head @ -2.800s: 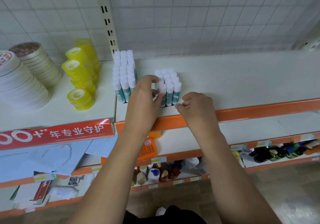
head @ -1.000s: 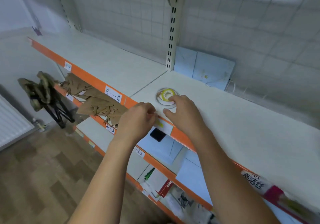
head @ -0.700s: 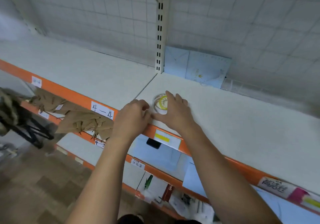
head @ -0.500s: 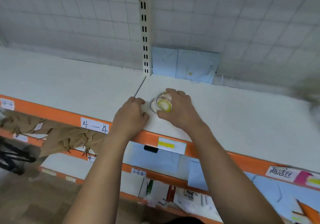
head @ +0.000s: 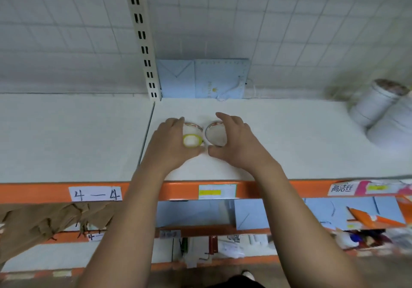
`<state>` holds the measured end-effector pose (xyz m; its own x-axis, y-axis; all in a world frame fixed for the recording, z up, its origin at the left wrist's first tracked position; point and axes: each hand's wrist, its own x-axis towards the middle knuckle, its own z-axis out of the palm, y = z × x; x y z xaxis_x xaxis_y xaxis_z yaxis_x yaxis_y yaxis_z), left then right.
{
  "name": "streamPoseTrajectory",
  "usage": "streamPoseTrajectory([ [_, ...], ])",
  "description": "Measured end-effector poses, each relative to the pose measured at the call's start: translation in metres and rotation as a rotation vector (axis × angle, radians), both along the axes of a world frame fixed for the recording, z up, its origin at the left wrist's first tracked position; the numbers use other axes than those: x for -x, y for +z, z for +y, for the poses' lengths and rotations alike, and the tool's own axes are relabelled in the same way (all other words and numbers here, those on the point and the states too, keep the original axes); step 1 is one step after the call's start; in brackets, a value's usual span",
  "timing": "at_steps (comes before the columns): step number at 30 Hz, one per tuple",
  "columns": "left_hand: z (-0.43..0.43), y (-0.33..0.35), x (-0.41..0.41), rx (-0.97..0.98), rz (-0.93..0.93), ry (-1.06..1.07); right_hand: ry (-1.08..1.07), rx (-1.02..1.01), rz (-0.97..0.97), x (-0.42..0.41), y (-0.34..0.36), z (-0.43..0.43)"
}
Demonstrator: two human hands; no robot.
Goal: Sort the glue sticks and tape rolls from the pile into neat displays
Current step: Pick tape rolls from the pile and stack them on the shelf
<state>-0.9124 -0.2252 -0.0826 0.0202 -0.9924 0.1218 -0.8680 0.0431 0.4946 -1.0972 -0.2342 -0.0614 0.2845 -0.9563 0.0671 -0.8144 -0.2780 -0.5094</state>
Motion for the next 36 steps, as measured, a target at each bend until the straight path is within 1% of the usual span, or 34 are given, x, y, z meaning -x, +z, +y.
streamPoseTrajectory([
  [4, -0.001, 0.016, 0.013, 0.103, -0.023, -0.074, -0.091, 0.042, -0.038, 0.019, 0.010, 0.009],
  [7, 0.000, 0.023, 0.038, 0.101, -0.019, -0.138, -0.146, 0.067, -0.020, 0.044, 0.018, 0.017],
  [10, 0.001, 0.024, 0.069, 0.077, -0.022, -0.213, -0.216, 0.049, -0.003, 0.076, 0.021, 0.027],
  [13, -0.002, 0.022, 0.108, 0.037, -0.034, -0.312, -0.306, 0.011, -0.009, 0.115, 0.021, 0.043],
  [16, -0.006, 0.022, 0.153, 0.039, -0.036, -0.391, -0.401, -0.013, -0.010, 0.158, 0.020, 0.059],
  [22, -0.008, 0.025, 0.252, 0.021, -0.030, -0.519, -0.540, 0.001, -0.021, 0.247, 0.029, 0.077],
  [24, -0.011, 0.028, 0.280, 0.009, -0.036, -0.524, -0.543, 0.017, -0.017, 0.275, 0.033, 0.076],
  [29, -0.016, 0.032, 0.345, -0.005, -0.032, -0.473, -0.462, 0.016, 0.033, 0.341, 0.038, 0.067],
  [36, -0.014, 0.022, 0.405, -0.059, -0.008, -0.380, -0.335, -0.027, 0.004, 0.402, 0.027, 0.062],
])
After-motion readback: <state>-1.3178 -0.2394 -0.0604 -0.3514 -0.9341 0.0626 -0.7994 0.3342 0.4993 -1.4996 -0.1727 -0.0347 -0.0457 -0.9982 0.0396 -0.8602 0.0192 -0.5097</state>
